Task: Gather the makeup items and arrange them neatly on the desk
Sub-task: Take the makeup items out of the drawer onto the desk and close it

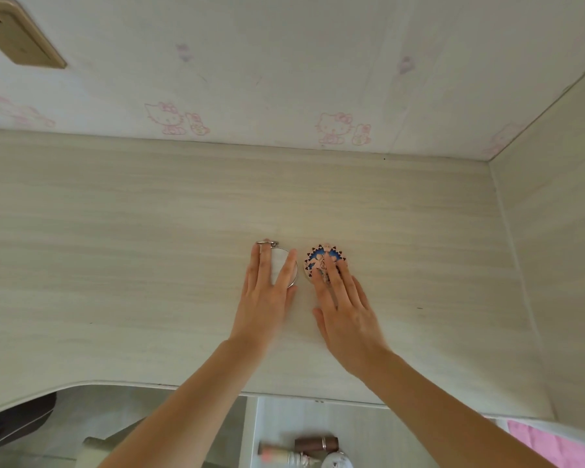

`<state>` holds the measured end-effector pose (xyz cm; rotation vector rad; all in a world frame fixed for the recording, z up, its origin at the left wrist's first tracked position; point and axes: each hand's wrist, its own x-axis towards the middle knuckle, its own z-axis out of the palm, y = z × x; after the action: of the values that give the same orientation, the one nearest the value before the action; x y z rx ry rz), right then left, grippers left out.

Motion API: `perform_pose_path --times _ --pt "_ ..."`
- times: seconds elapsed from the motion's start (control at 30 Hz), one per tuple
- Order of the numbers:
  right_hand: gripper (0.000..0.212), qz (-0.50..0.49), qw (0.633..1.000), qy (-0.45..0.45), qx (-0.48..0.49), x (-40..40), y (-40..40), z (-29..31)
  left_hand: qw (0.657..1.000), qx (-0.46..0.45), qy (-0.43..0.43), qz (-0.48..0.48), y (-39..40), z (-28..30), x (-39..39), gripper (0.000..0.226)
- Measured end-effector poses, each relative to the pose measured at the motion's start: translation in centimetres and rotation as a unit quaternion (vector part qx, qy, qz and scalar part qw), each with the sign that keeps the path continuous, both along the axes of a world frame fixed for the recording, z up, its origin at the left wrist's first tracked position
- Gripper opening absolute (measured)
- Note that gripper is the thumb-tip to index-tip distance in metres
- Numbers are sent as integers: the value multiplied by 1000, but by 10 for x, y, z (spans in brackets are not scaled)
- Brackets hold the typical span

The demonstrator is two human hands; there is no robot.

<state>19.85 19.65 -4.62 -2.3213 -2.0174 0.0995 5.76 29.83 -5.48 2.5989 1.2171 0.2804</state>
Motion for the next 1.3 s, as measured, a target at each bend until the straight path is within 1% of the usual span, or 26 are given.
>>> perform_pose_path --times 0.2,0.3,0.37,0.47,0.6,0.7,0.8,0.97,1.03,1.17,1.3 --pt "59 9 1000 -14 -19 10 14 -2 1000 9 19 -2 22 1 16 50" --pt "60 5 999 -23 -25 16 20 -1 999 10 40 24 34 -1 24 56" --pt "61 -4 999 -23 -24 17 23 0 999 -2 36 39 37 1 27 58" --pt "64 -14 999 -21 -28 16 24 2 998 -28 25 50 36 6 28 52" --pt "67 -14 1000 -12 -18 14 24 3 998 -19 11 58 30 11 27 52" --pt "69 2 1000 -22 -6 13 19 6 998 -14 14 54 24 10 23 58" --pt "68 5 1000 -24 2 14 10 10 999 -3 15 41 12 11 15 60" --pt "67 8 1000 -21 -7 13 -17 18 999 11 -3 33 -19 12 -4 57" --pt "65 14 1000 -17 -2 12 -32 21 1000 16 -19 15 -33 14 -12 52" --pt "62 19 1000 5 24 9 -70 27 994 37 -77 -66 -68 16 -33 41" --pt "58 33 998 22 39 -1 -117 35 992 51 -90 -77 -112 17 -53 34"
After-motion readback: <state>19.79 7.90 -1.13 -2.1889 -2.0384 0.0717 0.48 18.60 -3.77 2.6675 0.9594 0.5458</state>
